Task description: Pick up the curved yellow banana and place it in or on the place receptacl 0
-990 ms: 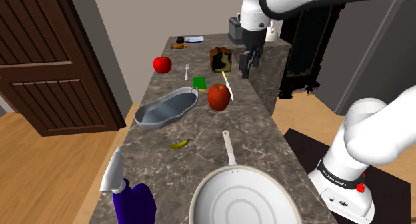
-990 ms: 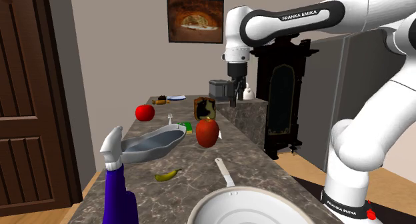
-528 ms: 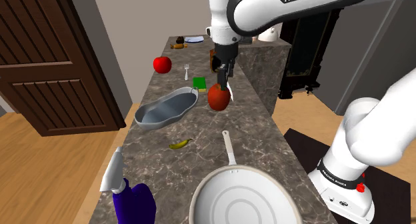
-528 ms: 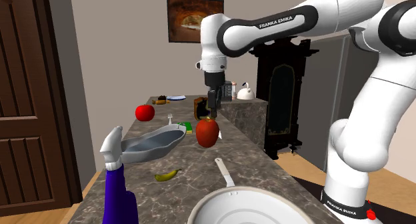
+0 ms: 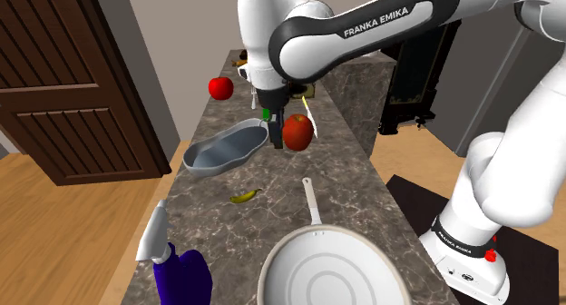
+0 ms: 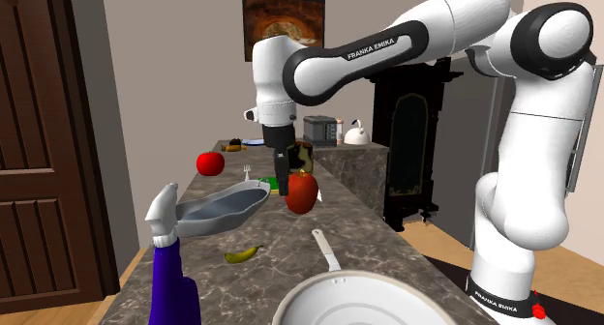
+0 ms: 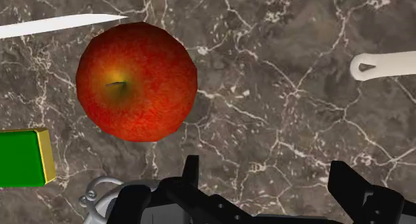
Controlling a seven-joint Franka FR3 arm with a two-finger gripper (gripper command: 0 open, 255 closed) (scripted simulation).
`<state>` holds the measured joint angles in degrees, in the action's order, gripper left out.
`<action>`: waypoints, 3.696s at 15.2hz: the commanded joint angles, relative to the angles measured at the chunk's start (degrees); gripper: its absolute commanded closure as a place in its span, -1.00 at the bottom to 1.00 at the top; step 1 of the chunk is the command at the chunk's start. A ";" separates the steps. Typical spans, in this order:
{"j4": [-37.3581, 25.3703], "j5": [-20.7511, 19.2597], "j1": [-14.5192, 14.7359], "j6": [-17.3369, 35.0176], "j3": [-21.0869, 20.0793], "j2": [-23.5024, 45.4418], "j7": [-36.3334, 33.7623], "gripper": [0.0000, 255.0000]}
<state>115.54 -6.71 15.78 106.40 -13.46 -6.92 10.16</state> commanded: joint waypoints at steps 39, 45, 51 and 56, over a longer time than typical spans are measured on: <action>-5.34 -6.31 7.46 7.54 -7.24 16.55 8.36 1.00; -8.12 -5.36 7.39 3.42 -7.41 14.99 9.44 1.00; -11.39 -4.66 7.38 -0.82 -7.52 13.86 10.38 1.00; -14.51 -4.26 7.41 -4.44 -7.60 13.25 11.05 1.00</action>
<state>101.75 -11.03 23.15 102.75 -21.03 6.38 21.11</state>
